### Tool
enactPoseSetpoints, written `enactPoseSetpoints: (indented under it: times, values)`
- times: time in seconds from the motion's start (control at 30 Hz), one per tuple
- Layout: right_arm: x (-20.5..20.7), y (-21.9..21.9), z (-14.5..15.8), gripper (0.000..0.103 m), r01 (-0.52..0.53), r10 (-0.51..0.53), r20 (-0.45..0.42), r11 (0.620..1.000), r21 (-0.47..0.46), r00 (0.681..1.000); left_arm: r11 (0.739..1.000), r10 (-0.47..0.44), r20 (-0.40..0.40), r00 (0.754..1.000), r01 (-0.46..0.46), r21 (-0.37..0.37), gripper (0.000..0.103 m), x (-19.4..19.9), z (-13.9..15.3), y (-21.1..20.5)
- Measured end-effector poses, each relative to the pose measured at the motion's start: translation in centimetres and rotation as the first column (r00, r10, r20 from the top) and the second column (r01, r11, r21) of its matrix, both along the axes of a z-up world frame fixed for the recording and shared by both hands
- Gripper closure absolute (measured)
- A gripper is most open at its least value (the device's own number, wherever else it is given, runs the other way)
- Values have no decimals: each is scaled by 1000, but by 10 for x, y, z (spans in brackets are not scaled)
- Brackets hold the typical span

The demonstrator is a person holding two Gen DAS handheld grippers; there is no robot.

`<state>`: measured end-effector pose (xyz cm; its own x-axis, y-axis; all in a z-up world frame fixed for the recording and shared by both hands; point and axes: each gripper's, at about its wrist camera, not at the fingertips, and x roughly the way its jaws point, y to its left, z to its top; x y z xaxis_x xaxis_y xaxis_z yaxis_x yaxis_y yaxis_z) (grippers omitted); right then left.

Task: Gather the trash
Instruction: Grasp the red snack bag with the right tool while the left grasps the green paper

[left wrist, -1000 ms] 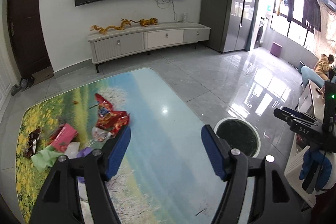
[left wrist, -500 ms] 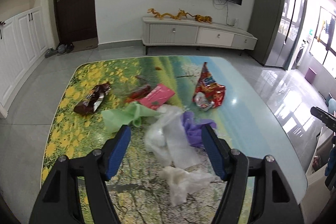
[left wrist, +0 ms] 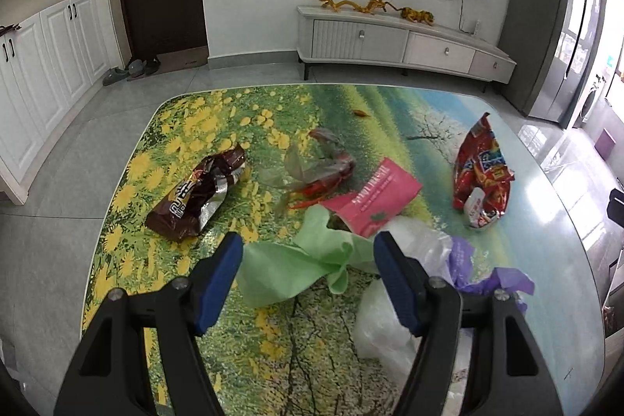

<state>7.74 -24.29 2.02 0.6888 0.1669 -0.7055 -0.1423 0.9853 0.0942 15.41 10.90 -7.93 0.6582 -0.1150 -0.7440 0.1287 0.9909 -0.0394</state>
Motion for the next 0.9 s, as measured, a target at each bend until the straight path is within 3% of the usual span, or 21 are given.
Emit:
enactPoseSetpoints:
  times: [0.27, 0.43, 0.6, 0.77, 0.9]
  values:
    - [72, 57, -11, 45, -141, 142, -32, 989, 33, 989, 997, -1, -23, 1000, 0, -80, 35, 21, -13, 15]
    - [113, 86, -29, 45, -168, 172, -84, 985, 47, 982, 992, -31, -21, 999, 28, -121, 35, 19, -11, 22]
    - [128, 91, -45, 75, -164, 171, -124, 984, 65, 977, 989, -74, 13, 997, 75, -126, 35, 11, -1, 22]
    - [127, 88, -44, 90, -163, 172, -117, 983, 88, 978, 991, -84, 27, 996, 86, -104, 35, 18, 4, 16]
    - [126, 90, -43, 94, -168, 176, -104, 982, 86, 979, 996, -71, -7, 997, 71, -60, 36, 30, -8, 12]
